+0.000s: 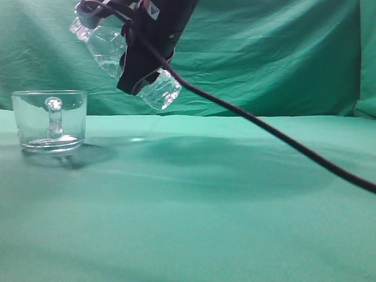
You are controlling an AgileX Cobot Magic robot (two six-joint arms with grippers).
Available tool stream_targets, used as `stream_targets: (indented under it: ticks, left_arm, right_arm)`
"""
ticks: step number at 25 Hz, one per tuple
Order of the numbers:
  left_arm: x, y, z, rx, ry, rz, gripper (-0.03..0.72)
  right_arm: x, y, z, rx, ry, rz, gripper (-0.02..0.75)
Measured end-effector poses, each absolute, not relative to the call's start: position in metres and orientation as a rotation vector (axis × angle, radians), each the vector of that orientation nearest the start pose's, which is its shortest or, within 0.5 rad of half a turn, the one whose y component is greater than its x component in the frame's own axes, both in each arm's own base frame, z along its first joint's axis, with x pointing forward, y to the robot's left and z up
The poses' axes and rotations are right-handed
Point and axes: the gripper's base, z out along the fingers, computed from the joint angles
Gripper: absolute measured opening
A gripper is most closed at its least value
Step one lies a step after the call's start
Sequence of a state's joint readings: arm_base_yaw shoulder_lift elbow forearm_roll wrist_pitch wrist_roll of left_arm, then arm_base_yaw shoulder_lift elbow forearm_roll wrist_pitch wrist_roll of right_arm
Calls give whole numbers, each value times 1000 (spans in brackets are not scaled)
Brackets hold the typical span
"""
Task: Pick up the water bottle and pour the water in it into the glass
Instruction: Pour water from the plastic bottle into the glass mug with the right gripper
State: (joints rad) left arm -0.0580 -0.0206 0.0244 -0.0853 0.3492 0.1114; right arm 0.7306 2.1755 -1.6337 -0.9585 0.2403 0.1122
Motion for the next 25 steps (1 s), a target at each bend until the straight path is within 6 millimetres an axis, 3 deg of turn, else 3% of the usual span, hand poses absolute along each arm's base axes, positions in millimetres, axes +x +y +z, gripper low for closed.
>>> stream_targets:
  ticks: [14, 25]
  left_arm:
    - [52, -6, 175, 102, 1833, -46, 0]
    - [52, -6, 175, 102, 1833, -46, 0]
  right_arm:
    - [386, 329, 195, -1688, 1266, -504, 293]
    - [388, 327, 198, -1773, 1117, -652, 293]
